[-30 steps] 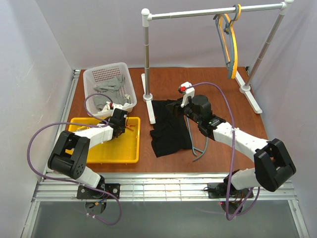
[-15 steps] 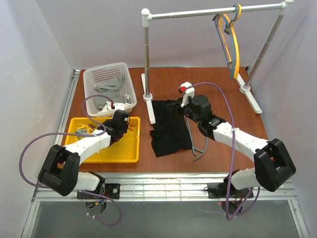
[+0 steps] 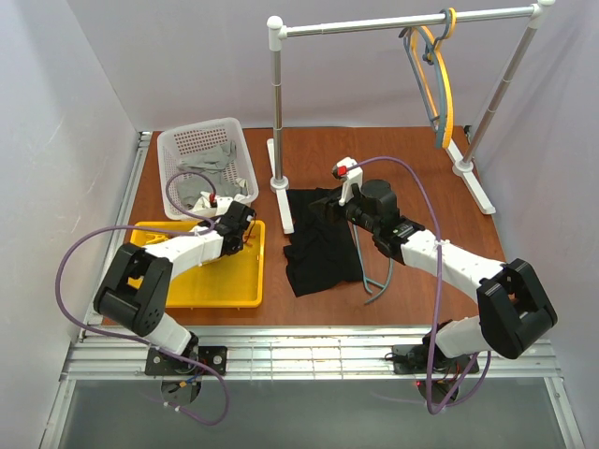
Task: Clip the underwear to the hanger
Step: Pick up the clamp from the bin, then place the clamp on the underwear.
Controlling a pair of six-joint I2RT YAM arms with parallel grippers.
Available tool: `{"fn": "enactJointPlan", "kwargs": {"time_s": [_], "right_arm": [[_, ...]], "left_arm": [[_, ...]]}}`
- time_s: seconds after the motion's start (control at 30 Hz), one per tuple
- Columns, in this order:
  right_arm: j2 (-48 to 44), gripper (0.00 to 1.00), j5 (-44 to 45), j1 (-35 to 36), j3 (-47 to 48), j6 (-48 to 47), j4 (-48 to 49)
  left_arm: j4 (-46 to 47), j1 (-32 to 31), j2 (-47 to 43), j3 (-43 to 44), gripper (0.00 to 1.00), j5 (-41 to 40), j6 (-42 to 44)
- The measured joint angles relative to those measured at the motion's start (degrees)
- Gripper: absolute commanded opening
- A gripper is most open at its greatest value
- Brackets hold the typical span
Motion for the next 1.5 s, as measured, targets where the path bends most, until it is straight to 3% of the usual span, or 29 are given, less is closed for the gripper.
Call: {"fn": "enactJointPlan", "kwargs": {"time_s": [0.37, 0.47, 0.63, 0.67, 0.8, 0.97, 1.17, 1.33, 1.5], "right_arm": [[-0.2, 0.7, -1.6, 0.0, -1.2, -0.4, 1.2], [-0.4, 0.7, -1.6, 0.0, -1.9, -0.7, 1.1], [-0.7, 0.7, -1.5, 0.0, -1.9, -1.2, 1.2], [-0.7, 0.7, -1.5, 0.0, -1.9, -1.3, 1.2], [-0.9, 0.7, -1.4, 0.0, -1.9, -1.3, 1.2], [-2.0, 0.7, -1.4, 0.0, -2.1, -1.3, 1.2], [-2.8, 0.7, -1.7, 0.0, -2.4, -1.3, 1.3], [-5.1, 0.7, -1.0, 0.0, -4.1, -1.3, 1.0], [-10.5, 0.7, 2.1, 0.0, -6.9, -1.1, 0.4]], "left_arm": [[-1.2, 1.7, 5.0, 1.8, 0.26, 0.0, -7.3], [0.6, 2.0, 5.0, 1.4, 0.12, -0.1, -8.4], [4.0, 2.9, 3.3, -1.2, 0.06, 1.4, -7.9], [4.3, 3.1, 3.3, -1.2, 0.0, 1.7, -7.8], [5.1, 3.7, 2.6, -1.5, 0.0, 2.5, -7.5], [4.7, 3.7, -3.0, -3.5, 0.0, 3.2, -7.5], [3.3, 3.5, -16.5, -3.9, 0.0, 3.5, -7.3], [3.5, -2.0, -22.4, -3.7, 0.0, 2.7, -7.7], [9.3, -15.0, -16.9, -1.2, 0.0, 3.5, -7.7]]}}
